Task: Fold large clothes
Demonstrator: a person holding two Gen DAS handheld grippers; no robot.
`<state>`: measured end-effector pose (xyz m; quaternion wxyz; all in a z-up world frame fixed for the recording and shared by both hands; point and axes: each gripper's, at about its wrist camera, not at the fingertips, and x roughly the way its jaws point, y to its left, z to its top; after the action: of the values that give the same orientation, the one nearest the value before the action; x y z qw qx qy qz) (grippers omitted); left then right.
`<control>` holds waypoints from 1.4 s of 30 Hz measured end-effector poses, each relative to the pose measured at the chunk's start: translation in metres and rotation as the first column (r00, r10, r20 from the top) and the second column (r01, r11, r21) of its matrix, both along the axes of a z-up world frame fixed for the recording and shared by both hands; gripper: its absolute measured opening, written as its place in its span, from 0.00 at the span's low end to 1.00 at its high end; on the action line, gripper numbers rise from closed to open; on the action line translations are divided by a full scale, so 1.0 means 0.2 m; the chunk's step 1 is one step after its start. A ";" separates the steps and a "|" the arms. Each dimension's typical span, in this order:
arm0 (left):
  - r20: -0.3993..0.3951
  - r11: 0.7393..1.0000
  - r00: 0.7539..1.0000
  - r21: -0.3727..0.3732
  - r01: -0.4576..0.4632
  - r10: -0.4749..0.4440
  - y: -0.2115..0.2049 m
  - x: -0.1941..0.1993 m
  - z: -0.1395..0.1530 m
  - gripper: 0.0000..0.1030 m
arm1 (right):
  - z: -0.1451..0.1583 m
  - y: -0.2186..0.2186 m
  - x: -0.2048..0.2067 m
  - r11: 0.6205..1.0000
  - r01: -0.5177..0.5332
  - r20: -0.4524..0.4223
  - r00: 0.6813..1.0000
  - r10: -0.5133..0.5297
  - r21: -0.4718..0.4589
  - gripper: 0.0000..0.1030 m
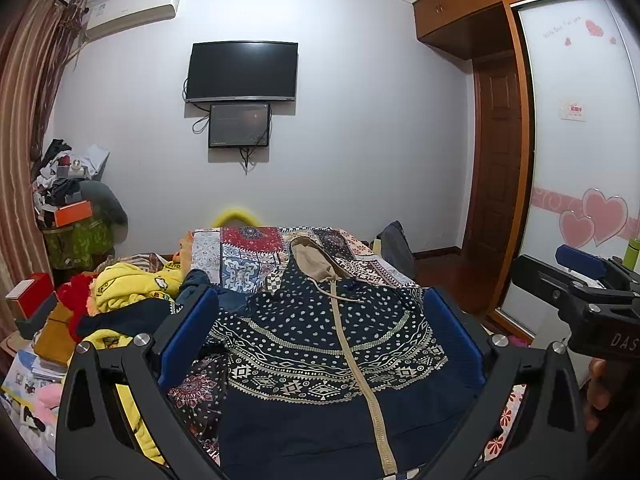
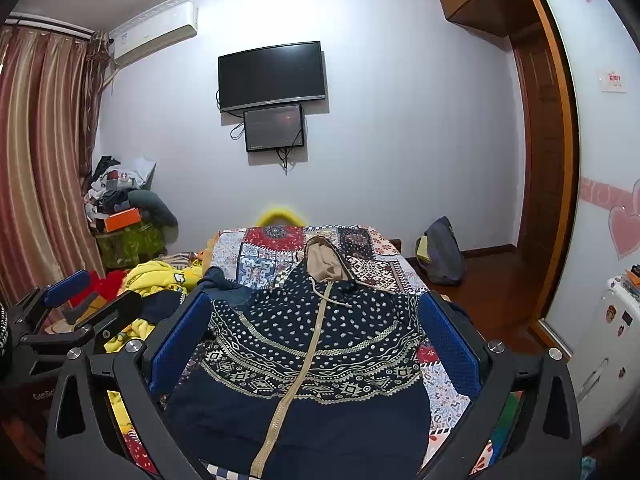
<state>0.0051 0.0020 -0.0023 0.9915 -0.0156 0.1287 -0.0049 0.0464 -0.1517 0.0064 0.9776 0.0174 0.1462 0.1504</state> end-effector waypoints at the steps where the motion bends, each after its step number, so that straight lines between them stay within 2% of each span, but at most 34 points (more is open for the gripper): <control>1: -0.001 1.000 1.000 0.000 -0.001 0.001 0.00 0.00 0.00 1.00 | 0.00 0.00 0.00 1.000 0.000 0.001 1.000 0.000 -0.001 1.00; 42: -0.010 1.000 1.000 0.002 -0.002 0.002 0.03 0.03 -0.02 1.00 | -0.02 0.01 0.01 1.000 -0.003 -0.004 1.000 0.003 -0.005 1.00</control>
<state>0.0114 0.0075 -0.0066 0.9909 -0.0150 0.1336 -0.0039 0.0491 -0.1494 0.0024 0.9772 0.0148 0.1484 0.1514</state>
